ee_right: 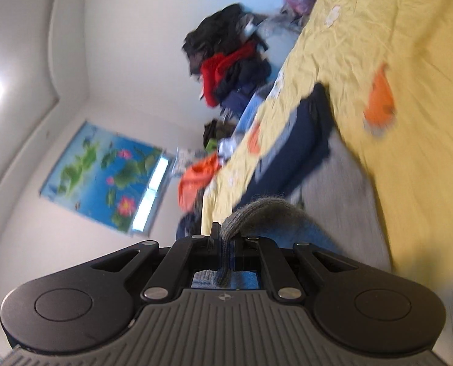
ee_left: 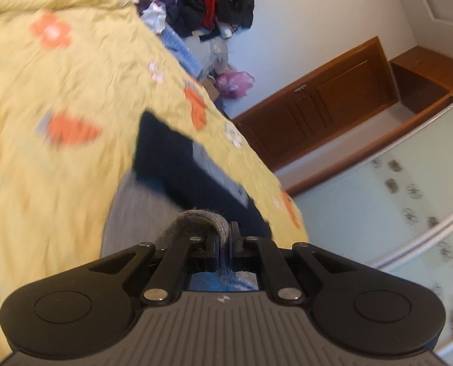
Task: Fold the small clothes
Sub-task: 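Lift the held hem with both tools and fold it toward the collar, then open both tools and release the folded sweater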
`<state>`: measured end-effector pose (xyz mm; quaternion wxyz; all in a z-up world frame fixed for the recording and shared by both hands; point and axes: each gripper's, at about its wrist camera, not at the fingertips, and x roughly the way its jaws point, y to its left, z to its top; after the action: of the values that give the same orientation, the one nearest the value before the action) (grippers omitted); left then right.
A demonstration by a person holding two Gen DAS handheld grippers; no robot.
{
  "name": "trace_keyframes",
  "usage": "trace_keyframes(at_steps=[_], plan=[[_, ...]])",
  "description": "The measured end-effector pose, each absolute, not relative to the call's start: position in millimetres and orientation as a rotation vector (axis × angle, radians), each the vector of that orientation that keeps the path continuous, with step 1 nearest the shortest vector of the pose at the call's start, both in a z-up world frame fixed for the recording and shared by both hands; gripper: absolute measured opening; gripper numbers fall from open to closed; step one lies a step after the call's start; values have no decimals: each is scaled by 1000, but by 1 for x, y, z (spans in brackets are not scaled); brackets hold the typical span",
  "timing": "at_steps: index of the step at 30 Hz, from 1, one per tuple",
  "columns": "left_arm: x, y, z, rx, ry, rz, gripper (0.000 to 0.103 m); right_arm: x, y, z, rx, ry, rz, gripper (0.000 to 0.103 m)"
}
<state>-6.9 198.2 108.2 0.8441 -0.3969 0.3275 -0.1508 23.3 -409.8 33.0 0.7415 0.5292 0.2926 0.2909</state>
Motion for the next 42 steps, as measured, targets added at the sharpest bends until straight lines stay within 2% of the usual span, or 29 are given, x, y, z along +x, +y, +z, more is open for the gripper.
trace_keyframes(at_steps=[7,12,14,17,18,19,20,21,22,24,27,33,36,38,42], plan=[[132,184,118,-722,659,-260,5,167,-400,10,1192,647,584,10],[226,174,81,-662,703,-158,6,252,-394,-27,1213,713,489,11],[251,175,56,-667,769,-108,6,274,-390,-45,1239,758,448,17],[269,183,31,-753,841,-95,11,279,-383,-53,1220,743,453,49],[266,188,29,-794,821,-106,21,276,-381,-47,1195,719,467,64],[259,192,31,-812,788,-110,46,269,-380,-39,1165,694,474,72],[249,196,37,-811,744,-91,67,261,-381,-30,1134,669,477,84],[236,202,46,-807,686,-51,100,251,-382,-23,1102,651,474,92],[218,207,53,-804,611,0,103,238,-384,-15,1071,642,472,94],[181,213,64,-784,534,45,103,208,-390,-6,1025,642,472,93],[129,209,62,-773,582,13,103,153,-399,4,957,659,466,94],[39,188,9,-817,718,-8,103,54,-406,1,873,722,404,98],[8,182,3,-827,696,-22,103,38,-389,-7,798,820,367,98],[5,174,4,-840,718,-61,103,33,-376,-8,738,805,375,103],[17,158,1,-910,740,-141,103,53,-353,-8,755,783,350,103]])
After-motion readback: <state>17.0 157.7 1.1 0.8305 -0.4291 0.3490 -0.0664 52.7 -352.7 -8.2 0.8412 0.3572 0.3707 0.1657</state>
